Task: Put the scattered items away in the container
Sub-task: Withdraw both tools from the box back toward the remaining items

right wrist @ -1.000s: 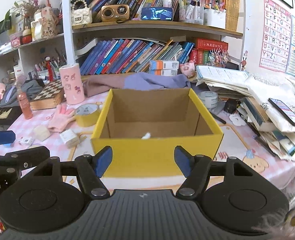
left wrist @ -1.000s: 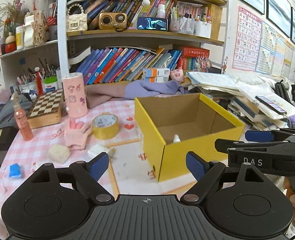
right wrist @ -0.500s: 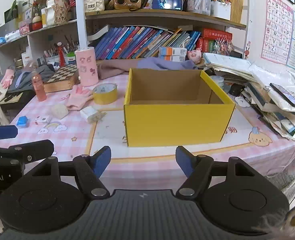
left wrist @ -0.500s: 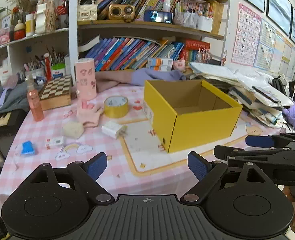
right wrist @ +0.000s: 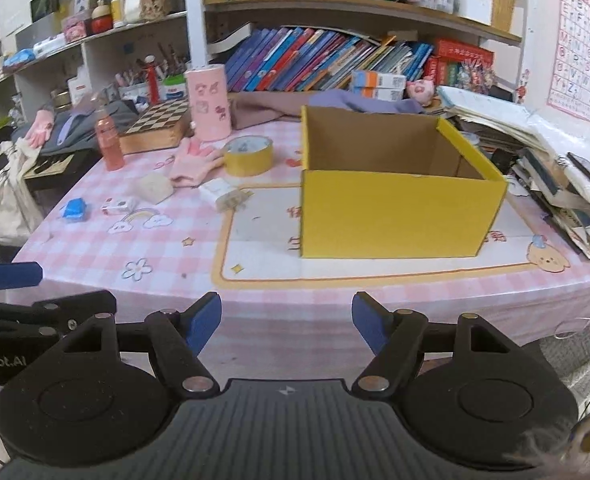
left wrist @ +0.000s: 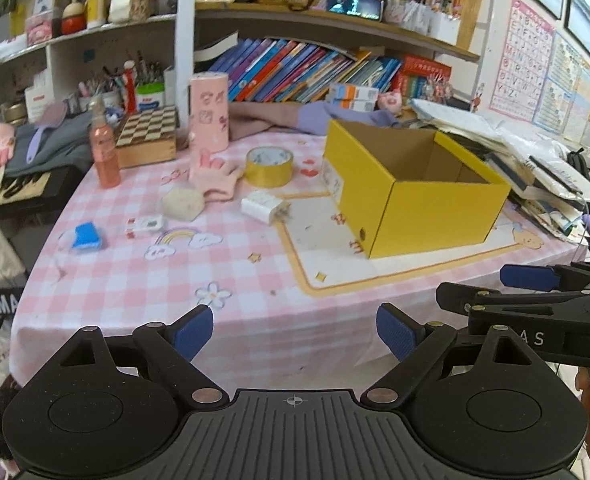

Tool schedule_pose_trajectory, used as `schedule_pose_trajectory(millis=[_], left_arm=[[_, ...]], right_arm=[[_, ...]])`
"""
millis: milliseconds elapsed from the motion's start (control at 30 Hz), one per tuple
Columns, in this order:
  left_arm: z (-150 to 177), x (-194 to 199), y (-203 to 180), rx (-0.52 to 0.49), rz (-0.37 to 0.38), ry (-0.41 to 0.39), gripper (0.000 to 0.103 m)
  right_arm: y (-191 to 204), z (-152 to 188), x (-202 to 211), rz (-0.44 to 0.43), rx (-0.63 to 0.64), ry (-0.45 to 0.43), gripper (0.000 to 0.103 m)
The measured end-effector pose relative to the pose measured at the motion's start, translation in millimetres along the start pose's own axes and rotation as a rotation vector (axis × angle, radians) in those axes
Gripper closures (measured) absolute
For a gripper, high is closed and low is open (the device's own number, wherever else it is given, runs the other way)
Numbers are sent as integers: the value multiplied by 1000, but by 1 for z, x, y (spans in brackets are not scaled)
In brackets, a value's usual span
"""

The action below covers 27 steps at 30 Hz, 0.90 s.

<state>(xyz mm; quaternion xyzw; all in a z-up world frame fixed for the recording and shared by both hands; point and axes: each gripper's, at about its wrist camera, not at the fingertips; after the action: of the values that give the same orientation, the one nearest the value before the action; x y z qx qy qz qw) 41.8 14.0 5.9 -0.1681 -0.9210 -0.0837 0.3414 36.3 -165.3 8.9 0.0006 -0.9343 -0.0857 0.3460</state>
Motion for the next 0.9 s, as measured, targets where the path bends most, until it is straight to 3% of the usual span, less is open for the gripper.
schedule_pose_trajectory(millis=[300, 900], left_arm=[[13, 7, 22, 48, -64, 36, 12], [20, 16, 60, 138, -165, 36, 12]], right_arm=[[23, 1, -9, -65, 29, 30, 32], [65, -10, -32, -160, 115, 48, 29]])
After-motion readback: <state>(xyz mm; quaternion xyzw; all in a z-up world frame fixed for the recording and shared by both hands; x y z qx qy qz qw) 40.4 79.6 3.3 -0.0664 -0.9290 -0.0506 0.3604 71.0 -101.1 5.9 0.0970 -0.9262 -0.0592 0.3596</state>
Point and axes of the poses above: each gripper's, at about its wrist camera, not at the fingertips, and x roughly against the way its jaws point, y to its left, z to its underside, and after that the axes turned 10 degrees about -x, right-handed
